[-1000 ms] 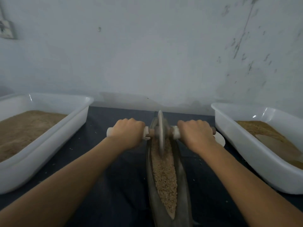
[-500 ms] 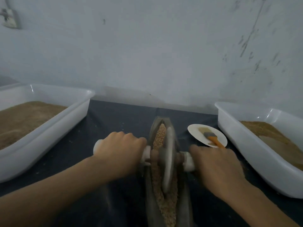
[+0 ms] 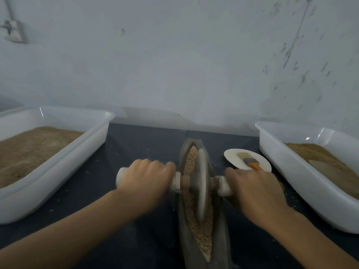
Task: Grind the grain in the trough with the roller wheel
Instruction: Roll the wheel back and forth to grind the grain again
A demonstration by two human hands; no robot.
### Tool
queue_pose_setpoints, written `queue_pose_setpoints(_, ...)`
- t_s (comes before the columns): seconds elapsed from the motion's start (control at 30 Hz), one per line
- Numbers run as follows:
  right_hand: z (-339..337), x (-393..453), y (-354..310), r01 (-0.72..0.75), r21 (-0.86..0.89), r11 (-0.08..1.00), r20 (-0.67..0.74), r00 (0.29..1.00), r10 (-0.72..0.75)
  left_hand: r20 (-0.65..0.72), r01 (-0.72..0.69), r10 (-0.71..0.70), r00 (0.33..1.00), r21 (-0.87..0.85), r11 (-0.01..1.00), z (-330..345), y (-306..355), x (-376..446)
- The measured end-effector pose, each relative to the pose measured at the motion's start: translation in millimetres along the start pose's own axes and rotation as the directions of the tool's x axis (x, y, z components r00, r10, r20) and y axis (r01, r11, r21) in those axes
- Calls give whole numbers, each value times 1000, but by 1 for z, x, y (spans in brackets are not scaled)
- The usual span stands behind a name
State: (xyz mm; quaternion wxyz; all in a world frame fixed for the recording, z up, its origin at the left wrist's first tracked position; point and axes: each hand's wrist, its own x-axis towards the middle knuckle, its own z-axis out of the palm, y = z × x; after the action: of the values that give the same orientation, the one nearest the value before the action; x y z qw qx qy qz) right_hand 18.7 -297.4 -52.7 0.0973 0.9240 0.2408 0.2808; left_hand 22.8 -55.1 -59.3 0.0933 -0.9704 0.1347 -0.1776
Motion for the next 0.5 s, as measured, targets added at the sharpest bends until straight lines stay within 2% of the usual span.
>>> queue_pose_setpoints(0.1, -22, -22, -6, 58, 51, 997, -29, 998, -56, 5, -39, 39, 999, -30, 999, -13, -2, -35)
queue_pose_setpoints(0.2, -21, -21, -5, 37, 26, 999, 109, 993, -39, 25, -59, 60, 998, -37, 998, -16, -2, -33)
queue_pose_setpoints(0.27, -8, -7, -4, -19, -82, 996, 194, 980, 35, 43, -23, 24, 999, -32, 999, -8, -2, -13)
queue_pose_setpoints(0.37, 21, 31, 6, -77, -133, 988, 72, 994, 87, 33, 38, -36, 999, -61, 997, 12, -11, 29)
queue_pose_setpoints(0.5, 34, 72, 13, -93, -146, 985, 86, 991, 106, 29, 79, -76, 997, -120, 990, 30, -23, 65)
